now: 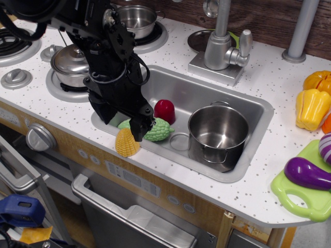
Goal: Put corn in pot which is in sink
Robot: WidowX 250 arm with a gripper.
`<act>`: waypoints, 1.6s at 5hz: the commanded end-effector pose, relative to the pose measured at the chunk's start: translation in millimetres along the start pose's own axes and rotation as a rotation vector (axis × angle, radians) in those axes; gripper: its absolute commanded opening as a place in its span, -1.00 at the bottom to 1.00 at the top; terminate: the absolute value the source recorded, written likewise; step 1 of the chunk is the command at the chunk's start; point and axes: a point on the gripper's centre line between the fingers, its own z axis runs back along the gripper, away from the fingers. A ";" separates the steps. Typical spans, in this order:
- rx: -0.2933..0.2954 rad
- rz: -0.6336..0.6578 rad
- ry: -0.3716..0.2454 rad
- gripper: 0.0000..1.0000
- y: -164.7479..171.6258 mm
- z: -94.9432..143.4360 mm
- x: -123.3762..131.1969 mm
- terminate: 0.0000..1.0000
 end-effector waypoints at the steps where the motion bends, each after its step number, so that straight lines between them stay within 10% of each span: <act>1: 0.000 0.000 0.000 1.00 0.0 0.0 0.0 -1.00; 8: -0.117 0.000 -0.081 1.00 14.7 -36.7 4.4 -1.00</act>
